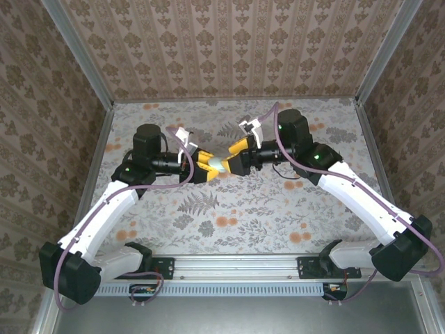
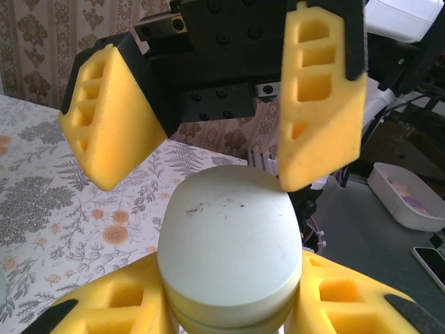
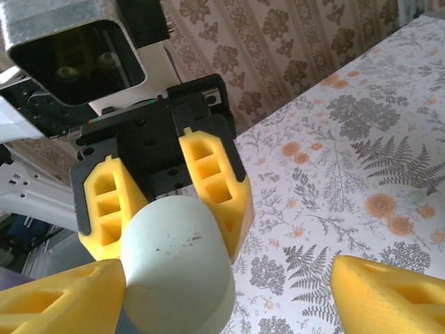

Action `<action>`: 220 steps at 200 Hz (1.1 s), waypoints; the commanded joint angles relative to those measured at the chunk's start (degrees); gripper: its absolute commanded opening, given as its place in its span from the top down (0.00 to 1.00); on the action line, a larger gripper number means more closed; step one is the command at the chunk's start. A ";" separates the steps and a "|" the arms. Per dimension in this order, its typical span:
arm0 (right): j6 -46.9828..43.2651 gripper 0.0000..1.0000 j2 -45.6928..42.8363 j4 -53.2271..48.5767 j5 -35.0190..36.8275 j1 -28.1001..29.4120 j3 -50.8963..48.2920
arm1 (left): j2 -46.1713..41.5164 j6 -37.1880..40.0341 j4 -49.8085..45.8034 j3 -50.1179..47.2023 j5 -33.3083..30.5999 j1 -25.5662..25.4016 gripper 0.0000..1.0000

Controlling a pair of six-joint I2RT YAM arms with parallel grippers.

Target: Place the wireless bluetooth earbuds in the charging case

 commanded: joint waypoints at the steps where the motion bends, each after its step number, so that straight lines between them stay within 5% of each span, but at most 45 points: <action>1: -3.27 0.19 -0.14 -2.21 -2.24 1.22 0.60 | -0.81 -0.03 -0.84 2.25 1.80 0.04 0.82; 78: -2.41 0.18 2.56 -7.45 8.76 1.09 4.24 | -1.17 -0.17 -1.11 2.44 1.94 -0.48 0.83; 220: 8.05 0.19 4.53 -6.16 11.76 -5.27 3.60 | -1.97 1.17 -1.54 1.11 0.66 -0.17 0.83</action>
